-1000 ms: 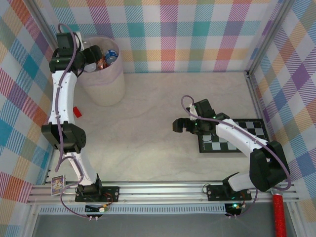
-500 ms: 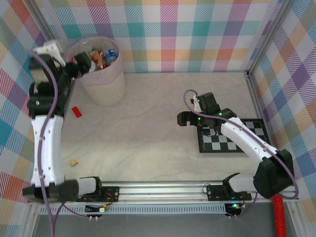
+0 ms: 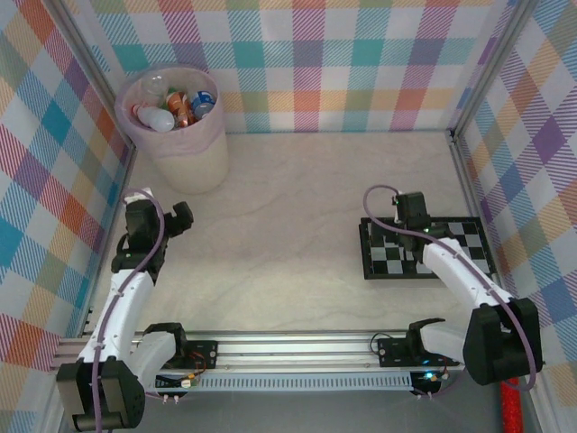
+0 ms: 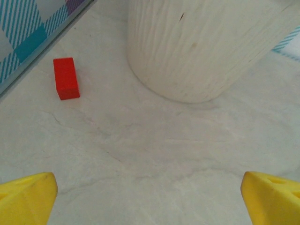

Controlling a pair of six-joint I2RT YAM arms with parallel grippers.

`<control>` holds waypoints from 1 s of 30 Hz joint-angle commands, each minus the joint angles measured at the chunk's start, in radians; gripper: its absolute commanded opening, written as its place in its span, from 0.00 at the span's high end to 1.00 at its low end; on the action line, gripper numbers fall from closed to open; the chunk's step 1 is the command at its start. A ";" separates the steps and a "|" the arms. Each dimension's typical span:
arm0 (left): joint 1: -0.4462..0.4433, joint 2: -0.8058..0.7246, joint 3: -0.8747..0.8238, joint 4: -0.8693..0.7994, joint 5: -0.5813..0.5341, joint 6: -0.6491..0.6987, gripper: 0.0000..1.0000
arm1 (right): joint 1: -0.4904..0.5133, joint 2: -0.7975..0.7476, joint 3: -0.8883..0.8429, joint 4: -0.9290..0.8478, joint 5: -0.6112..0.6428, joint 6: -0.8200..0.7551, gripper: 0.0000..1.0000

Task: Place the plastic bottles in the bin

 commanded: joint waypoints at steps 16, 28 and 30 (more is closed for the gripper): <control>-0.037 0.478 -0.171 0.813 0.061 0.114 0.00 | -0.074 0.168 -0.215 0.769 0.112 -0.144 0.01; -0.107 0.643 -0.221 1.047 0.007 0.178 0.00 | -0.080 0.210 -0.239 0.944 0.005 -0.184 0.01; -0.144 0.646 -0.212 1.023 -0.029 0.212 0.00 | -0.081 0.213 -0.236 0.945 -0.010 -0.173 0.01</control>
